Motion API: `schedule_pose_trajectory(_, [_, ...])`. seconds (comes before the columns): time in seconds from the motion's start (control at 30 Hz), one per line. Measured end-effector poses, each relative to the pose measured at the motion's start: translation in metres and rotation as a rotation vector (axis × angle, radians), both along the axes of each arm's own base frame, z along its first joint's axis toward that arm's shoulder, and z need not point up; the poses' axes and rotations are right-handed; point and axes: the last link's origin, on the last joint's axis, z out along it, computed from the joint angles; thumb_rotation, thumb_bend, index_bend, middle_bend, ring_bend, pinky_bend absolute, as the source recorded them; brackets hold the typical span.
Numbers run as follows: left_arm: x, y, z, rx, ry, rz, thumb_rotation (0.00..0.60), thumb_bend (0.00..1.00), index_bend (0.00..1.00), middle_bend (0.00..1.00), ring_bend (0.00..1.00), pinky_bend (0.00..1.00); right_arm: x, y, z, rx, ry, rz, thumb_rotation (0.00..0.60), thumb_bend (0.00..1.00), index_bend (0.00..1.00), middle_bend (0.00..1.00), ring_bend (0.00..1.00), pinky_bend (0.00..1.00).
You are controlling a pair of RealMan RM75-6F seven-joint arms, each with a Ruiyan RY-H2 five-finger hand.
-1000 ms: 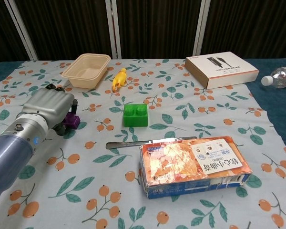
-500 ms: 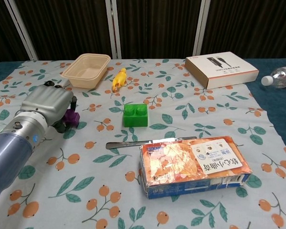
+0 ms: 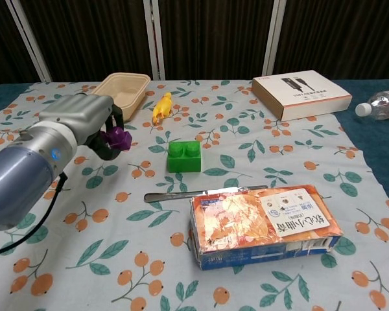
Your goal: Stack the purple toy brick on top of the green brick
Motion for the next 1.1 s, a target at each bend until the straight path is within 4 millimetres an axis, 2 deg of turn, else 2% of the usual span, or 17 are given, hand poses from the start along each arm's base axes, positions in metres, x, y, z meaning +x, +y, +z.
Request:
schedule_pose_trajectory(0.13, [0.035,0.003,0.017,-0.025,-0.026,-0.016,0.600,0.40,0.49,0.43,0.13,0.05,0.000,0.000,0.000,0.001,0.001,-0.002,0.600,0.15,0.14,0.14,0.15,0.01])
schedule_pose_trajectory(0.43, [0.086,0.013,0.034,-0.039,0.063,-0.018,0.600,0.40,0.49,0.43,0.13,0.05,-0.001,0.000,-0.001,0.013,-0.005,-0.008,0.600,0.15,0.14,0.14,0.15,0.01])
schedule_pose_trajectory(0.6, [0.097,0.013,0.035,-0.035,0.133,0.008,0.600,0.40,0.49,0.43,0.13,0.05,-0.002,-0.001,-0.002,0.021,-0.006,-0.012,0.600,0.15,0.14,0.14,0.15,0.01])
schedule_pose_trajectory(0.87, [0.098,0.015,0.024,-0.040,0.182,0.051,0.600,0.40,0.50,0.43,0.13,0.05,-0.003,-0.001,-0.002,0.019,-0.014,-0.021,0.600,0.15,0.14,0.14,0.15,0.01])
schedule_pose_trajectory(1.1, [0.108,0.018,0.011,-0.022,0.221,0.047,0.600,0.40,0.50,0.43,0.13,0.05,-0.006,-0.001,0.001,0.010,-0.026,-0.024,0.600,0.15,0.14,0.14,0.15,0.01])
